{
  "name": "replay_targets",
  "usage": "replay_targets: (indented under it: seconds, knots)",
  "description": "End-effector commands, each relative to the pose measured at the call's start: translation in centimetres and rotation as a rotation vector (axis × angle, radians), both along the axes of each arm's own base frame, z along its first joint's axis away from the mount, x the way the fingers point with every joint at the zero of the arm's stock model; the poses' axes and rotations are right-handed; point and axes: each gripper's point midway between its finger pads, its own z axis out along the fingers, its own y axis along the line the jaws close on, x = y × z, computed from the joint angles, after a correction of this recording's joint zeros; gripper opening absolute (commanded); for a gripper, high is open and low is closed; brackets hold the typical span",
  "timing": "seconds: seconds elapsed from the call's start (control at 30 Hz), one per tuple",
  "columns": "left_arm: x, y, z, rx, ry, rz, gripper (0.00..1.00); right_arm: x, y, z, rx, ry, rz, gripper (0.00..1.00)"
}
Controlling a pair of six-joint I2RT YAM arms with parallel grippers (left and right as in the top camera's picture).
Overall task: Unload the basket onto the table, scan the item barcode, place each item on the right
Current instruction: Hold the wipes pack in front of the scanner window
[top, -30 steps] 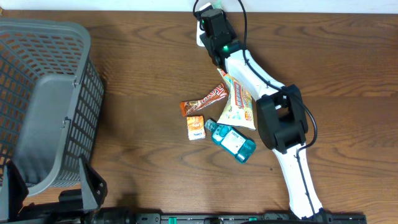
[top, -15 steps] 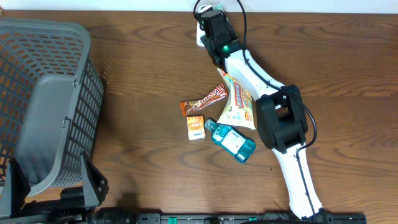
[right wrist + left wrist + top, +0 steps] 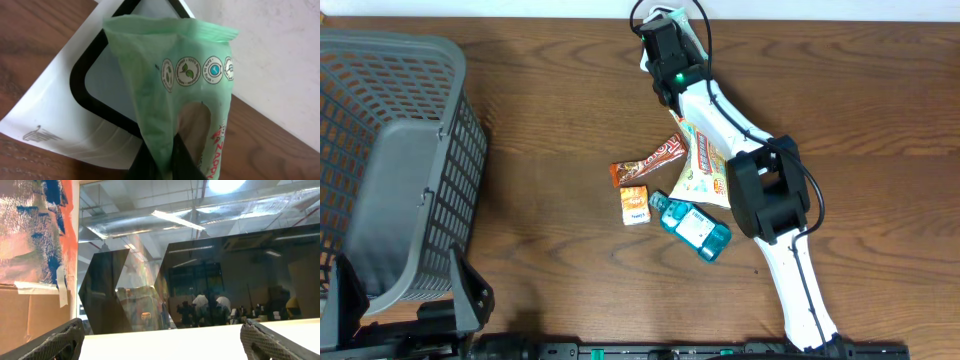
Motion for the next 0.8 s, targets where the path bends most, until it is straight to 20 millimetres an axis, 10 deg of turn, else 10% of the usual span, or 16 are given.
replay_targets:
  seconds: [0.0, 0.2, 0.57, 0.77]
  knots:
    - [0.1, 0.1, -0.1, -0.013, -0.001, 0.0, 0.99, -0.2, 2.0, -0.7, -0.019, 0.035, 0.047, 0.01]
    - [0.1, 0.1, -0.1, -0.013, -0.001, 0.0, 0.99, -0.6, 3.7, 2.9, -0.084, 0.05, 0.147, 0.01]
    - [0.1, 0.1, -0.1, -0.013, -0.001, -0.001, 0.99, -1.4, 0.9, 3.1, -0.418, 0.12, 0.19, 0.01]
    - [0.1, 0.1, -0.1, -0.013, -0.001, -0.001, 0.99, 0.9, -0.9, 8.2, -0.549, -0.074, 0.034, 0.01]
